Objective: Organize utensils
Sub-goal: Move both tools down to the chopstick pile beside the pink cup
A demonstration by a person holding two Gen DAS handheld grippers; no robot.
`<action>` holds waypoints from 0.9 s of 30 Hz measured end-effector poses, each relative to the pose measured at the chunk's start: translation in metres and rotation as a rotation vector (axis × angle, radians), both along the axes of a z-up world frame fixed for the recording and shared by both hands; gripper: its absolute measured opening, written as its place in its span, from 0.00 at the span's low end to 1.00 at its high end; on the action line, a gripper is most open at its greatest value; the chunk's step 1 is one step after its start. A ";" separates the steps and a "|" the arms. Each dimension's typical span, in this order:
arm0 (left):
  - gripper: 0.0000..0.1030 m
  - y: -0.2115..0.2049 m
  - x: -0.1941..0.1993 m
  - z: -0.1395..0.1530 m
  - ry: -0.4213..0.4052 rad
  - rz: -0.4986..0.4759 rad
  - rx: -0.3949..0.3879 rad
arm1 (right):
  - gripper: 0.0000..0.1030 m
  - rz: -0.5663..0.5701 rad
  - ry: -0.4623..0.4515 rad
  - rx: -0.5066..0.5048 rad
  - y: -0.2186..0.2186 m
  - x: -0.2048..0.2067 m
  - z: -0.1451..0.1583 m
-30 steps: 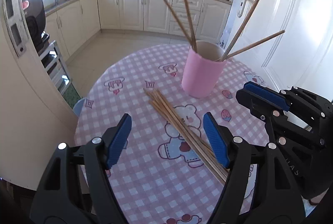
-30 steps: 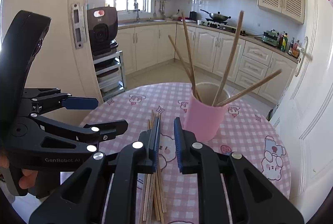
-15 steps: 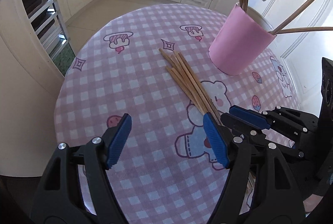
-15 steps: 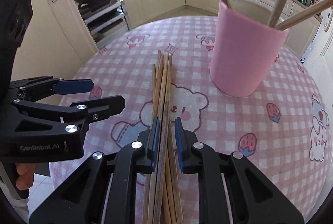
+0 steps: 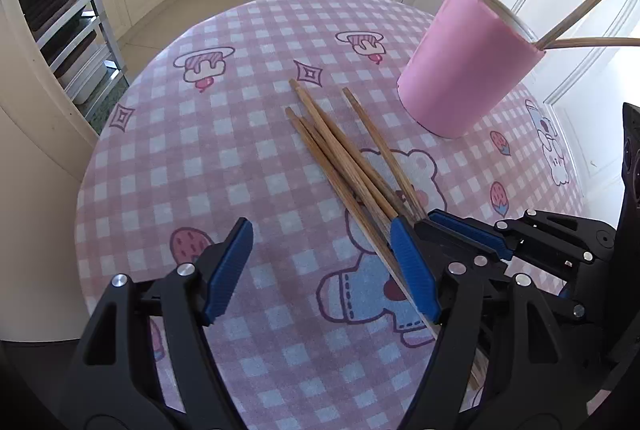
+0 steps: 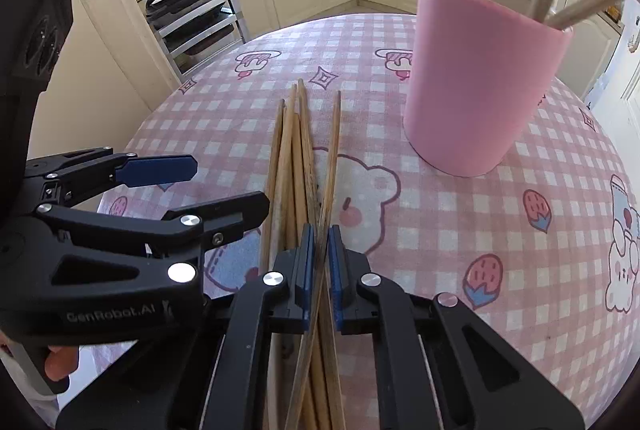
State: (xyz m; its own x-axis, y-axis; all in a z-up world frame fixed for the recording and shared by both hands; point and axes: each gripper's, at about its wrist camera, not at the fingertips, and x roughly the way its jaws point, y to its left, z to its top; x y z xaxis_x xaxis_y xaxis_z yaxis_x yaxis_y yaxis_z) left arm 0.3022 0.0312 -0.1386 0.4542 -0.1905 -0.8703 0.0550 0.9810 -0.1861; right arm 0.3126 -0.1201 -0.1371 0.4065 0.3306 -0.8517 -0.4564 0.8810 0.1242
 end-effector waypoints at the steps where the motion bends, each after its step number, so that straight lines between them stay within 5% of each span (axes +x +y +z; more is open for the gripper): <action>1: 0.68 -0.001 0.001 -0.001 0.003 0.001 0.000 | 0.05 -0.004 0.003 0.006 -0.003 -0.001 0.000; 7: 0.67 -0.007 0.006 -0.006 0.004 0.019 0.036 | 0.04 -0.011 0.008 0.011 -0.014 -0.003 0.000; 12: 0.46 -0.006 0.006 -0.003 0.023 0.039 0.025 | 0.05 -0.015 0.011 0.019 -0.018 -0.004 0.000; 27: 0.46 -0.020 0.010 -0.006 0.040 0.014 0.075 | 0.05 -0.010 0.014 0.013 -0.022 -0.006 0.001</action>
State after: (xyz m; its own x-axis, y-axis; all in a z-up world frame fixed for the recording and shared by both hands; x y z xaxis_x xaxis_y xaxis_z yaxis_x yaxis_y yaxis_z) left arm 0.3123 0.0116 -0.1444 0.4208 -0.1178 -0.8995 0.0348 0.9929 -0.1137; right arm 0.3064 -0.1419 -0.1356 0.3981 0.3378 -0.8529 -0.4457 0.8839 0.1420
